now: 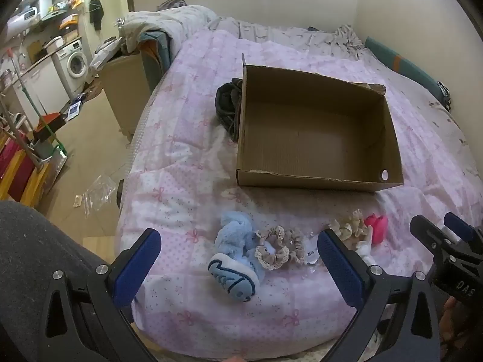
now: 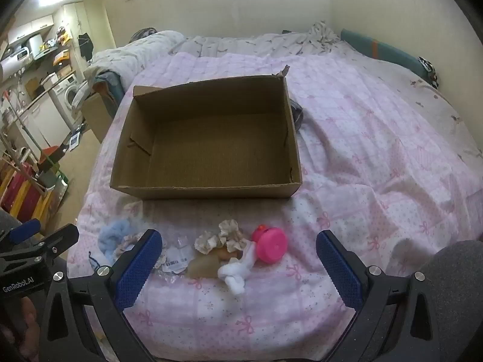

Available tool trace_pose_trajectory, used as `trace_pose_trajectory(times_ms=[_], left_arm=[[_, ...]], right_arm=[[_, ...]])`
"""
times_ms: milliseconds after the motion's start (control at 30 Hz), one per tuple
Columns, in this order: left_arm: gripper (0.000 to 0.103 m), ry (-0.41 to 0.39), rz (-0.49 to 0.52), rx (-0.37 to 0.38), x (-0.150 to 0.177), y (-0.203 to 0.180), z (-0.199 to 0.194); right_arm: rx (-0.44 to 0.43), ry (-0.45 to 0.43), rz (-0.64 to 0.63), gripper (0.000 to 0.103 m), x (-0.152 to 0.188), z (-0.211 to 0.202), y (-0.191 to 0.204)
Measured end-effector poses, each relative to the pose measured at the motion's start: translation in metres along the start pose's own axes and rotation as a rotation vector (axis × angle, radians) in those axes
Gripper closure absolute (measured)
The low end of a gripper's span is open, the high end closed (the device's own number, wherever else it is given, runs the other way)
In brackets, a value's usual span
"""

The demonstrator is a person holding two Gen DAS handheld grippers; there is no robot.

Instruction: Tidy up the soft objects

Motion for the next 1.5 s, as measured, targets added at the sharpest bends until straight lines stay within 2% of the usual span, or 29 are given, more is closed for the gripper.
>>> trace_pose_trajectory(times_ms=[833,1500], left_arm=[[0.0,-0.001,-0.003,-0.006,0.0008,0.0085,0.0005],[0.0,-0.007,0.008,-0.026,0.0009,0.0005,0.0008]], right_arm=[[0.0,0.002,0.007,0.0,-0.0002,0.001,-0.0016],[-0.004,-0.012,0.021,0.0,-0.0013,-0.004,-0.0049]])
Point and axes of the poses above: each gripper's, at about its wrist camera, not at the fingertips, and z roughly the way its jaws point, y to its left, x to its underside, the point moved 1 cm from there along z, roughly the way its jaws point, and after that the axes turned 3 degrees about -x, right-handed, at the moved point
